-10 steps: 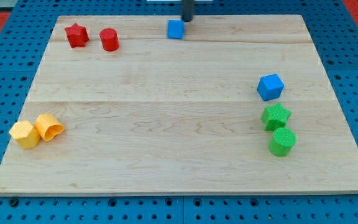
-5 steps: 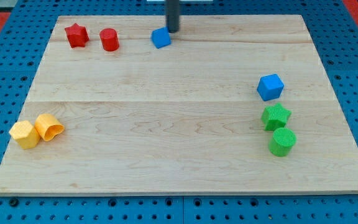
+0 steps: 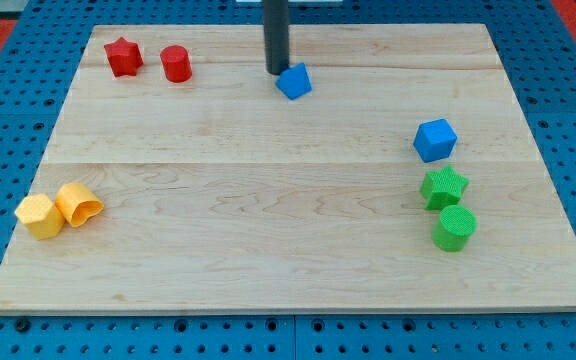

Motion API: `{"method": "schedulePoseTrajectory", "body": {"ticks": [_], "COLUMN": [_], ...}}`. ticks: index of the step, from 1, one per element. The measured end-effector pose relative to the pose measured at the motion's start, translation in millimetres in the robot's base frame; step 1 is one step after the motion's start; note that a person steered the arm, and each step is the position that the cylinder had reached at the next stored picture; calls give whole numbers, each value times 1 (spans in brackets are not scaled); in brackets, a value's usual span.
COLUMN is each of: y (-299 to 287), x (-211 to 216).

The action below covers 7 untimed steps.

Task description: Move the blue triangle above to the blue cube

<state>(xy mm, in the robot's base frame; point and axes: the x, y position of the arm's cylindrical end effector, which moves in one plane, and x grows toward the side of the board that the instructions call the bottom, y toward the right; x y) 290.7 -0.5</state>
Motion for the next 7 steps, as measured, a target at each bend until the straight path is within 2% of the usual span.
{"method": "schedulePoseTrajectory", "body": {"ticks": [1,2,4,5,7], "y": [40,49,-3,1,24], "x": [21,42,69,92,58]}}
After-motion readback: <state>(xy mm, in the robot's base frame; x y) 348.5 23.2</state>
